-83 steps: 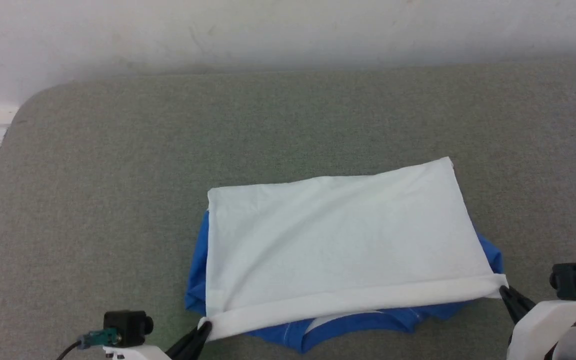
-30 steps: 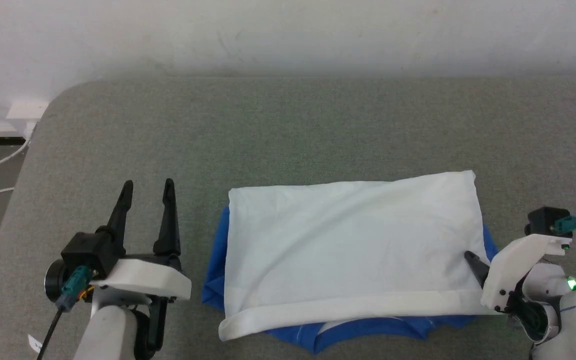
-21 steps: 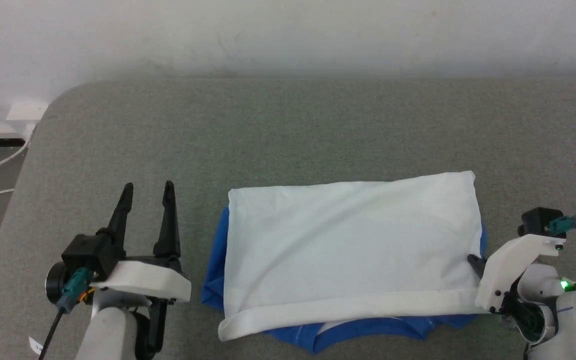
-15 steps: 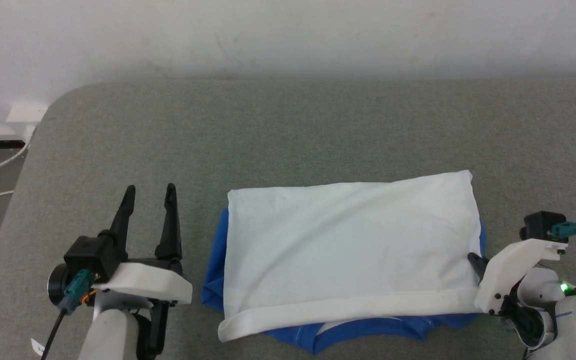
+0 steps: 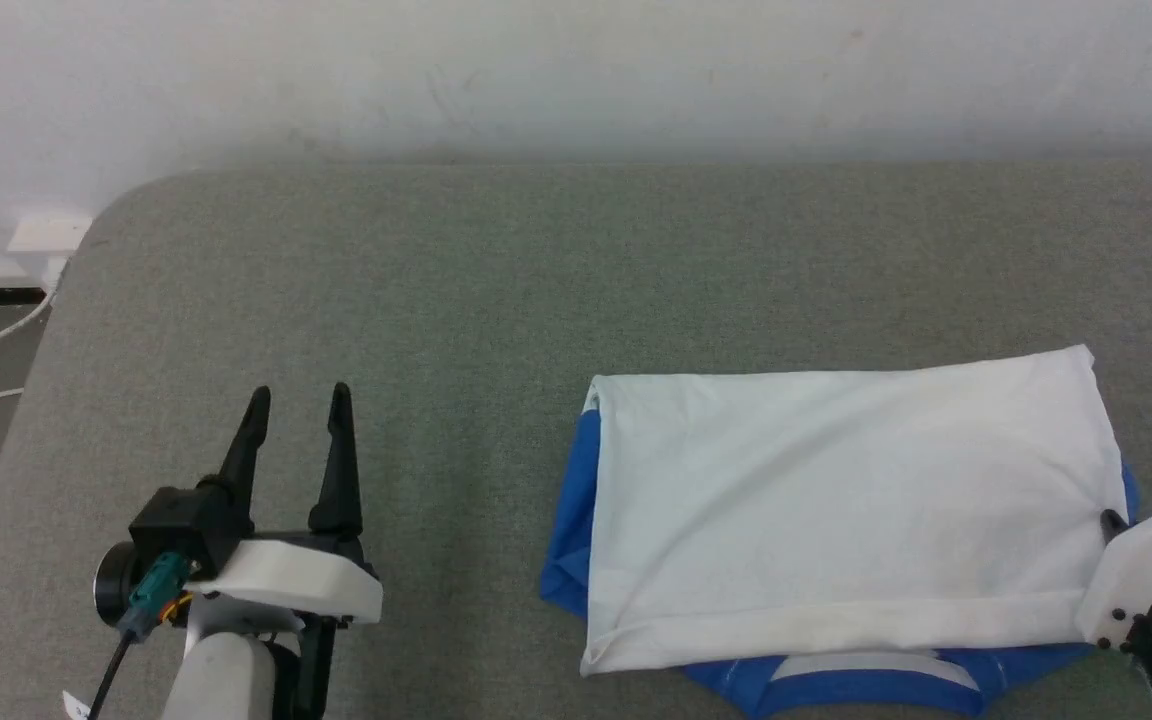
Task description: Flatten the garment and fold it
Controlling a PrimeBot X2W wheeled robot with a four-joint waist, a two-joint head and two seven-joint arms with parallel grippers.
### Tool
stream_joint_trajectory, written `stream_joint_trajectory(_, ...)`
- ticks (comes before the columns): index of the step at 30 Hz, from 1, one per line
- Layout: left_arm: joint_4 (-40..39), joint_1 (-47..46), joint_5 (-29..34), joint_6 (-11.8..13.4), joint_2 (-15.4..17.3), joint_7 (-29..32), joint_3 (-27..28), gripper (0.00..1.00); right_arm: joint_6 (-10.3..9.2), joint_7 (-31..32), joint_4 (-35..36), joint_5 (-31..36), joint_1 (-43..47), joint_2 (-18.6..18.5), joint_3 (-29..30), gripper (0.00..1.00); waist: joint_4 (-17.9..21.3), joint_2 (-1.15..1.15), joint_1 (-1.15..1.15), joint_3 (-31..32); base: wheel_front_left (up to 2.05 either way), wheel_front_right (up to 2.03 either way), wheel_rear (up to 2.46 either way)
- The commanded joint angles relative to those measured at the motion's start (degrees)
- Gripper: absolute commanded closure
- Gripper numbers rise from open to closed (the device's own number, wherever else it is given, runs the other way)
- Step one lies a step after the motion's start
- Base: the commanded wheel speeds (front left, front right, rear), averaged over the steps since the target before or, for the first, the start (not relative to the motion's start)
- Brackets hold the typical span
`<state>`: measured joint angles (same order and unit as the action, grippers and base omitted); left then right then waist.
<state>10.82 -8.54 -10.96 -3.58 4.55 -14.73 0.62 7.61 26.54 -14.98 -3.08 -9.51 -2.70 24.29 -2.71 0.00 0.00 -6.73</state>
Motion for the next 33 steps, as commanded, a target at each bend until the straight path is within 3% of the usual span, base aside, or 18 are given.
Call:
stream_joint_trajectory(1,0.01,0.55,0.44,-0.50,-0.33,-0.27,0.36,0.00,-0.12,-0.14,0.88,0.41,0.74,-0.18,0.47,1.00,0.12,0.00,0.00,0.14,0.00,0.00,0.00)
stream_joint_trajectory(6,0.27,0.87,0.83,-0.92,-0.58,-0.27,0.77,0.00,-0.12,0.40,5.36,-0.25,2.81,-0.18,-0.46,1.00,0.41,0.00,0.00,0.60,0.00,0.00,0.00)
stream_joint_trajectory(9,0.43,0.82,1.19,-1.24,-0.74,-0.27,0.83,0.00,-0.12,1.46,11.28,-3.01,4.62,-0.18,-4.13,1.00,0.31,0.00,0.00,0.92,0.00,0.00,0.00)
stream_joint_trajectory(15,0.63,0.91,1.65,-1.66,-0.92,-0.27,0.79,0.00,-0.12,6.05,26.27,-5.08,7.48,-0.18,-17.68,1.00,-0.11,0.00,0.00,1.40,0.00,0.00,0.00)
stream_joint_trajectory(19,0.75,0.70,1.69,-1.83,-1.04,-0.27,0.63,0.00,-0.12,8.41,30.18,-3.65,6.94,-0.18,-25.60,1.00,-0.47,0.00,0.00,1.16,0.00,0.00,0.00)
stream_joint_trajectory(26,1.31,-0.97,1.26,-2.35,-1.35,-0.27,-0.73,0.00,-0.12,9.04,23.32,-3.39,1.03,-0.18,-40.46,1.00,-2.66,0.00,0.00,-0.76,0.00,0.00,0.00)
stream_joint_trajectory(33,1.62,-2.20,0.85,-2.64,-1.52,-0.27,-1.04,0.00,-0.12,8.04,10.31,-6.45,-5.25,-0.18,-47.61,1.00,-4.99,0.00,0.00,-2.98,0.00,0.00,0.00)
